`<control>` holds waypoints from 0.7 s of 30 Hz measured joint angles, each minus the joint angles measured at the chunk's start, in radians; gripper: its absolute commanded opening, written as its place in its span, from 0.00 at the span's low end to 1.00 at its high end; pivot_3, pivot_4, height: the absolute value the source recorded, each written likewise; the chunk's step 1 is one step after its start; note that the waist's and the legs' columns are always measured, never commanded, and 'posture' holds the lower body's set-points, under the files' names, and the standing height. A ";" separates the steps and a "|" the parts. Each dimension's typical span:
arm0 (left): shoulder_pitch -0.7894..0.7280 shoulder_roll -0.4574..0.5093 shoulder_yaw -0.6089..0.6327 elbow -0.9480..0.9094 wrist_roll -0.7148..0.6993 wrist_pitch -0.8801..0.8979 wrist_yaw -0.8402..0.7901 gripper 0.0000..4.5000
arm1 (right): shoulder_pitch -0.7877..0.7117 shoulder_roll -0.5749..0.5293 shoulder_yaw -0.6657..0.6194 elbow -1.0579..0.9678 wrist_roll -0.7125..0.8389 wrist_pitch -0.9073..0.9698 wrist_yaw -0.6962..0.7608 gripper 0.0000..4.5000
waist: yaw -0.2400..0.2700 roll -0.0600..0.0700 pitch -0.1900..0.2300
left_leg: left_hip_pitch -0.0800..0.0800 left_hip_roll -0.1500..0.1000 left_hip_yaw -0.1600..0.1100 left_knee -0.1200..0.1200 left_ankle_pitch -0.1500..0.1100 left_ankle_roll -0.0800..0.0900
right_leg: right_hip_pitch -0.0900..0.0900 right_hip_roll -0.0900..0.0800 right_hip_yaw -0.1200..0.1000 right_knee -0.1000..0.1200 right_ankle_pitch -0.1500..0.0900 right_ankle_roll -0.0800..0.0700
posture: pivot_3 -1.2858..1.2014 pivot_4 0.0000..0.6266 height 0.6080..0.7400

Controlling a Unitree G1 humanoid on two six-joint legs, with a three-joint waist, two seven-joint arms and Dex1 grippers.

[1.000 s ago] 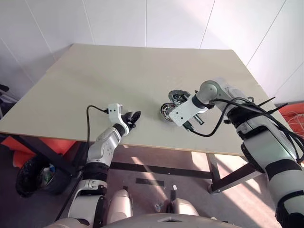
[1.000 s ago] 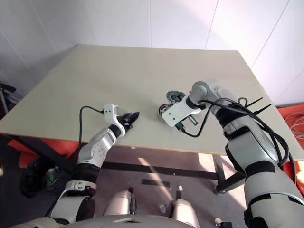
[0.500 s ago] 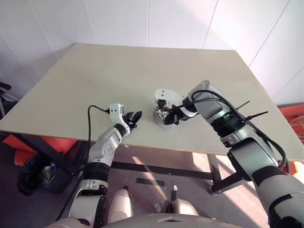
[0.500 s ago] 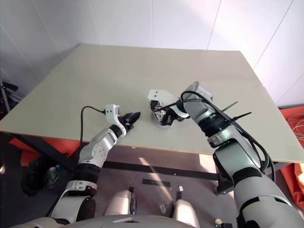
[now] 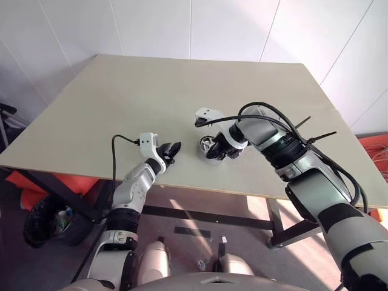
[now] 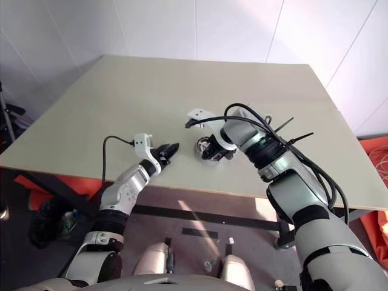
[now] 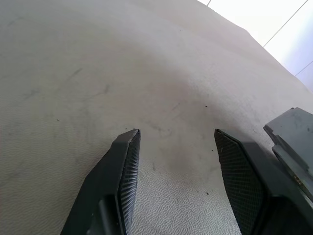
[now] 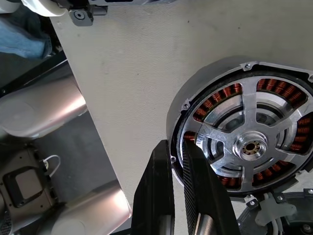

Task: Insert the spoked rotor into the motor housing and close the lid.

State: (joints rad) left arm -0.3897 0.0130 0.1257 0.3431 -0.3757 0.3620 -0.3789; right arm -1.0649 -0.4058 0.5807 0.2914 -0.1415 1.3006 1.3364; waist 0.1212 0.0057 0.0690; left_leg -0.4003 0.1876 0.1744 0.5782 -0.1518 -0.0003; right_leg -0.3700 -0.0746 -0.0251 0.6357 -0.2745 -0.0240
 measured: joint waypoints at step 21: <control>0.002 0.005 0.001 -0.002 0.000 0.011 0.004 0.57 | -0.030 0.132 -0.009 0.095 0.218 -0.012 -0.273 0.00 | 0.001 0.000 0.000 | 0.005 0.000 0.000 -0.002 0.002 -0.004 | 0.002 0.000 0.000 0.002 0.000 0.000 | 0.52 0.00 1.00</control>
State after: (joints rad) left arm -0.3875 0.0184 0.1270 0.3410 -0.3755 0.3731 -0.3747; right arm -1.0953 -0.2733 0.5716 0.3860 0.0764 1.2883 1.0631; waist 0.1220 0.0056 0.0689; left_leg -0.3952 0.1875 0.1742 0.5763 -0.1493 -0.0045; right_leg -0.3678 -0.0745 -0.0248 0.6380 -0.2746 -0.0239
